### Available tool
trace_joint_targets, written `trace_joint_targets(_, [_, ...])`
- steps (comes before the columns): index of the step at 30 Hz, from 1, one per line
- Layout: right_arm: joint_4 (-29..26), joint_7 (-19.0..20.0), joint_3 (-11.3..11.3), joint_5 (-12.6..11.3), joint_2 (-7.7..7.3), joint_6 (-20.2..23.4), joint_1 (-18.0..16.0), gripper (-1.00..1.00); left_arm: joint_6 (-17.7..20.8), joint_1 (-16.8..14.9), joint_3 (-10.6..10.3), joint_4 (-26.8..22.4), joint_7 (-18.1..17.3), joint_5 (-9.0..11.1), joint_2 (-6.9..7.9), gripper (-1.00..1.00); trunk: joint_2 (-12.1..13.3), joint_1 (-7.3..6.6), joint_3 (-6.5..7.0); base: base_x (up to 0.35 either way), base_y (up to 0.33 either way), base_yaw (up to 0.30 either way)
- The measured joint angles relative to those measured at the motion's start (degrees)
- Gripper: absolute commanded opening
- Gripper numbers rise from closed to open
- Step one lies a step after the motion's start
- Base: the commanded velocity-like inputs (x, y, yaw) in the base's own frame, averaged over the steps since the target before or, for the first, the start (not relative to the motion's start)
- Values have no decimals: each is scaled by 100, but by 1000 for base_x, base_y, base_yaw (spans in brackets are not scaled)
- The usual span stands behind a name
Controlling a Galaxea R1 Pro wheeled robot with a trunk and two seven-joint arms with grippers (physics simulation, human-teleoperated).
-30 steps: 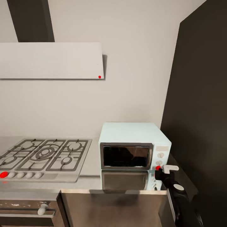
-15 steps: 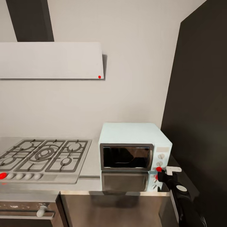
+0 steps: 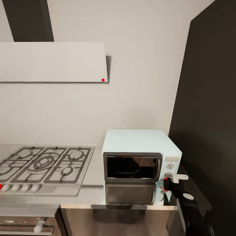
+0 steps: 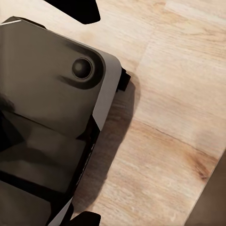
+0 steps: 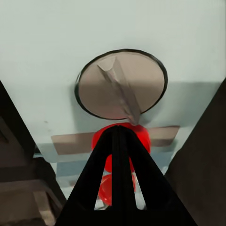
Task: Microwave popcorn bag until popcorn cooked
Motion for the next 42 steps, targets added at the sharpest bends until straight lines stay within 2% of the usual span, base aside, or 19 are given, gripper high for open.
trace_joint_targets(11, [7, 0, -4, 0, -6, 0, 0, -100, -1, 0, 0, -2, 0, -2, 0, 100, 0, 0, 0, 0, 0, 0])
trace_joint_targets(14, [192, -12, -9, 0, -12, -5, 0, -100, -3, 0, 0, -2, 0, -3, 0, 100, 0, 0, 0, 0, 0, 0])
trace_joint_targets(17, [346, -22, -8, 0, -164, -16, 0, -100, -4, 0, 0, -2, 0, -2, -5, 100, 0, 0, 0, 0, 0, 0])
trace_joint_targets(21, [382, -28, -10, -8, -241, -18, 0, -100, -4, 0, 0, -2, 0, 8, -8, 100, 0, 0, 0, 8, 0, 0])
trace_joint_targets(36, [386, -23, 0, 39, -247, -43, 117, -100, -5, 1, 2, -4, 1, -6, 1, 100, -5, -2, -1, 87, 0, 0])
trace_joint_targets(42, [373, 22, 15, 55, -244, -15, 0, -100, -7, 0, 18, -2, 8, 11, -31, 100, 1, 4, 0, -280, 0, 0])
